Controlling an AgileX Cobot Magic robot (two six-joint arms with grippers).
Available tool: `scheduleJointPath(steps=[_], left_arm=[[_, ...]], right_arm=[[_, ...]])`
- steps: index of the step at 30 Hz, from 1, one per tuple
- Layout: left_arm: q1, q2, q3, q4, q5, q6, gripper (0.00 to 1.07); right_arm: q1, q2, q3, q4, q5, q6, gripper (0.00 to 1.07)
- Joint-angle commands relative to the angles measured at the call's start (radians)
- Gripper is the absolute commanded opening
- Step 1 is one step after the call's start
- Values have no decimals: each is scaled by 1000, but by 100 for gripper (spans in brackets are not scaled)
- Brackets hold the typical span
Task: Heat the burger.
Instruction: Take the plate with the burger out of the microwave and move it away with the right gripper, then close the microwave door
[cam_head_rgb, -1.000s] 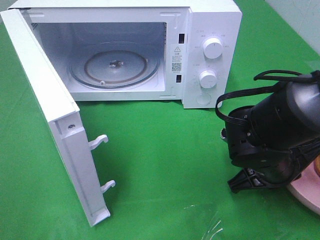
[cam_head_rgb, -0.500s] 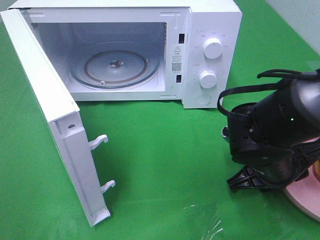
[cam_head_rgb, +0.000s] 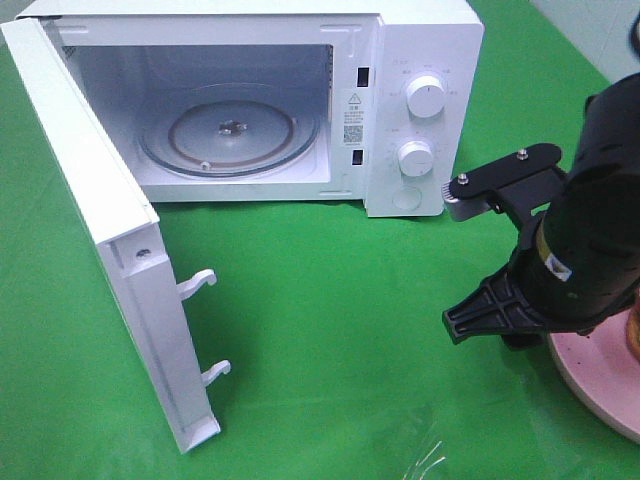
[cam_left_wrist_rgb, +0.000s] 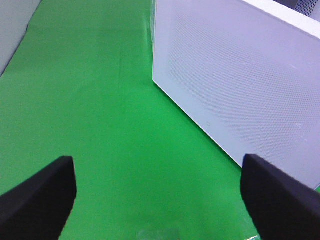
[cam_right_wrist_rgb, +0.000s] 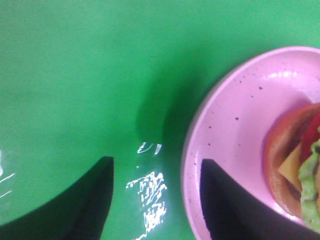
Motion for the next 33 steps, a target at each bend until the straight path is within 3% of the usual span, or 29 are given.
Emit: scheduleJointPath(steps=[1,3,9,24,33], left_arm=[[-1,-18,5,4,-6,-5,82],[-1,-18,5,4,-6,-5,82],[-1,-18,5,4,-6,-5,82],[-1,-18,5,4,-6,-5,82],[-1,-18,5,4,-6,-5,82]], right_arm=[[-1,-70,-3,61,-15,-139,56],[-1,-169,-3,156,-13,-330,68],[-1,-301,-3,262,1,-474,79],[-1,-589,-3,301,231,-615,77],[-3,-729,24,303,265,-623,77]])
